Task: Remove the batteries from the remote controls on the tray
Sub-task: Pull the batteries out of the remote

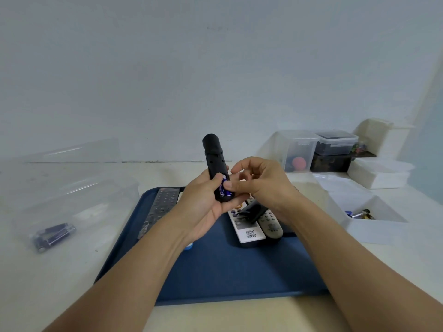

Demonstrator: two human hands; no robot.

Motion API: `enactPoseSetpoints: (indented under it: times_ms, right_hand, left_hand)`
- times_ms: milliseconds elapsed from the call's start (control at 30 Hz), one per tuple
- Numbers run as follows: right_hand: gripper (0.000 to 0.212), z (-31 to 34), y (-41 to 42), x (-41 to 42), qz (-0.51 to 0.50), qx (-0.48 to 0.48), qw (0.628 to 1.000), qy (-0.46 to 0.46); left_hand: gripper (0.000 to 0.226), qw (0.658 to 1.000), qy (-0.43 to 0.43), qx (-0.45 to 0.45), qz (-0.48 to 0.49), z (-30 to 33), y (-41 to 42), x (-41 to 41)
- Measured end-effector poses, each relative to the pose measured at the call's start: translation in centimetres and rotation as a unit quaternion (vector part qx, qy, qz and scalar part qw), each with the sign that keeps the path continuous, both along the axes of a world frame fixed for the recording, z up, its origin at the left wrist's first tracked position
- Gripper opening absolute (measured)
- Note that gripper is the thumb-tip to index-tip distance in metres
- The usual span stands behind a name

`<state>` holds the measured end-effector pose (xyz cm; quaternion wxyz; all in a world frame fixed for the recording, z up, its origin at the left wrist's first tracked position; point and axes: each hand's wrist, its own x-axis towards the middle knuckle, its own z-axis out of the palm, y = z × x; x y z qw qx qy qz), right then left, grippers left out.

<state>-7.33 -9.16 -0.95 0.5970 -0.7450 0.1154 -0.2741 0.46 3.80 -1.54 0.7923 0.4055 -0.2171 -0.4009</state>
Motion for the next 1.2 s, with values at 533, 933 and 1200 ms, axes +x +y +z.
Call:
enactPoseSetpoints:
  times_ms: [533, 933, 1200]
  right_hand:
    - [0.043, 0.9, -4.9, -3.3, 0.112, -0.369, 0.874, 0.295]
    - [0.04, 0.5, -5.1, -3.0, 0.137, -0.328, 0.89, 0.284]
    - [0.032, 0.4, -5.5, -2.6, 0.11, -0.289, 0.923, 0.231]
  left_hand:
    - [0.04, 0.995, -0.084, 0.038, -0.025, -0.7, 0.0, 0.5]
    - [0.036, 0.995, -0.086, 0.029, -0.047, -0.5, 0.3, 0.4]
    - [0.031, 0.992, -0.113, 0.044, -0.016, -0.3, 0.2, 0.7]
